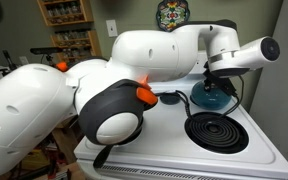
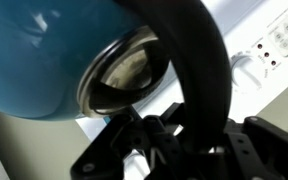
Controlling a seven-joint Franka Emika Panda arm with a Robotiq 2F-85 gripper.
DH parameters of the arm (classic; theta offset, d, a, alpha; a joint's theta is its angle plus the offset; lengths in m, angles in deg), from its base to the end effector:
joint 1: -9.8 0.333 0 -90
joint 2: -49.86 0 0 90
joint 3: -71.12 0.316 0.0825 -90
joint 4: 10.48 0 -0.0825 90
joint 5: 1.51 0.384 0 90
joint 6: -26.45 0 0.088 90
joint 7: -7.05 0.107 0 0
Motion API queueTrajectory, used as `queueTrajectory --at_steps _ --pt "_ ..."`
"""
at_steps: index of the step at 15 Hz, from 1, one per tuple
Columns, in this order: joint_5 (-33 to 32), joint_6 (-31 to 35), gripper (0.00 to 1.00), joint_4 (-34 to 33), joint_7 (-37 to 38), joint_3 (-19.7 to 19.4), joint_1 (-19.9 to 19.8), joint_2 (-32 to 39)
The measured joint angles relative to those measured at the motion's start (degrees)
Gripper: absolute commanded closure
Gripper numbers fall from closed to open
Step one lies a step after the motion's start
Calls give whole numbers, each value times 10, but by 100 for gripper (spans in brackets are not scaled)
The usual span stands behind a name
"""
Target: Pick up the blue kettle and put it on the top right cooker on the stove hob
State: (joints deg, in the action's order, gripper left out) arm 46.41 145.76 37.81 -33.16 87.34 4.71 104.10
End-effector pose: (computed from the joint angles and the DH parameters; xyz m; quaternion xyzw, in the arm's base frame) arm 0.8107 0.0852 0.4095 -0.8487 -0.1802 -0.2664 0.4198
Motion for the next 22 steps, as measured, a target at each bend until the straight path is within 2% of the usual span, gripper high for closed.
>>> queueTrajectory --at_steps 3,4,5,13,15,22 --pt "0 1 95 -7 -2 4 2 6" --pt "0 1 75 -10 -2 5 3 8" --pt "0 1 64 -13 -2 6 3 9" --pt "0 13 4 -27 -4 9 10 12" --pt "-2 13 0 -31 2 8 13 10" --pt "-24 37 0 -33 42 -9 28 -1"
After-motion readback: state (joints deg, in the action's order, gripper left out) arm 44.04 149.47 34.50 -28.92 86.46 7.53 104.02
